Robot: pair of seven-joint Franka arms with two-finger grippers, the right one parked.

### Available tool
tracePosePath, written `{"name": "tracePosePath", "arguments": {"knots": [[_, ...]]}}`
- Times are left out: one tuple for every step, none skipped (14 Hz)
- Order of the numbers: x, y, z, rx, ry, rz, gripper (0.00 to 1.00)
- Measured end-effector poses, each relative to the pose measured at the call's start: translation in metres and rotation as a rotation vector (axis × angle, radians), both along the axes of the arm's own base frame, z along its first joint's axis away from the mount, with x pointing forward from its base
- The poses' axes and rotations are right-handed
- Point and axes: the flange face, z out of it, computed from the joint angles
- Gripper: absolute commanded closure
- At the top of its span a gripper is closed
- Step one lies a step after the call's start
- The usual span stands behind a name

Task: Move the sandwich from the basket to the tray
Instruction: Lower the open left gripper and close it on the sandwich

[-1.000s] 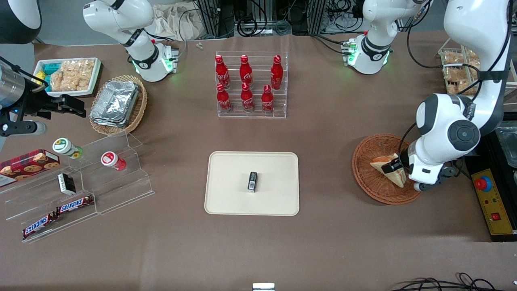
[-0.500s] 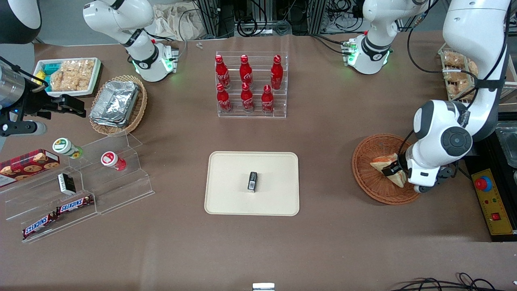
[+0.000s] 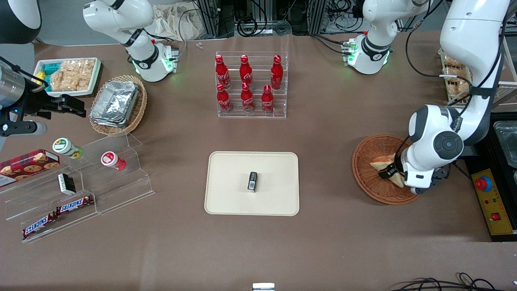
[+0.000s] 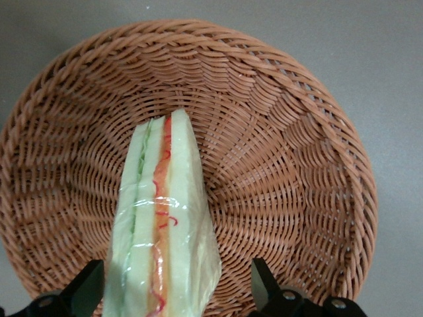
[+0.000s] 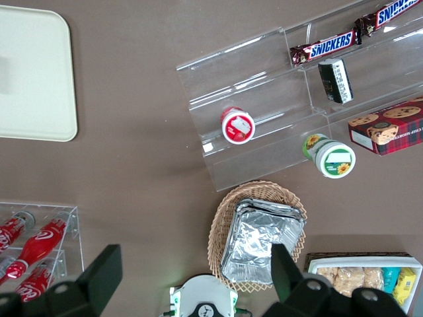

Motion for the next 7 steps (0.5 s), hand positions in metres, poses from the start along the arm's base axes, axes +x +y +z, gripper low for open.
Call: {"name": "tracePosePath", "arguments": {"knots": [[0.0,-0.001,-0.004,-0.003,-0.003,0.013,0.0],[0.001,-0.002,-0.008,-0.006,-0.008,0.024,0.0],[0.002,-0.003,-0.013,-0.01,-0.014,0.035,0.0],[0.002,-0.004,-0.017,-0.013,-0.017,0.046,0.0],[0.003,-0.005,-0.019,-0.015,-0.017,0.053,0.11],[0.003,-0.005,-0.02,-0.016,-0.018,0.056,0.42],[0.003,-0.005,-0.02,-0.016,-0.019,0.059,0.77]]}}
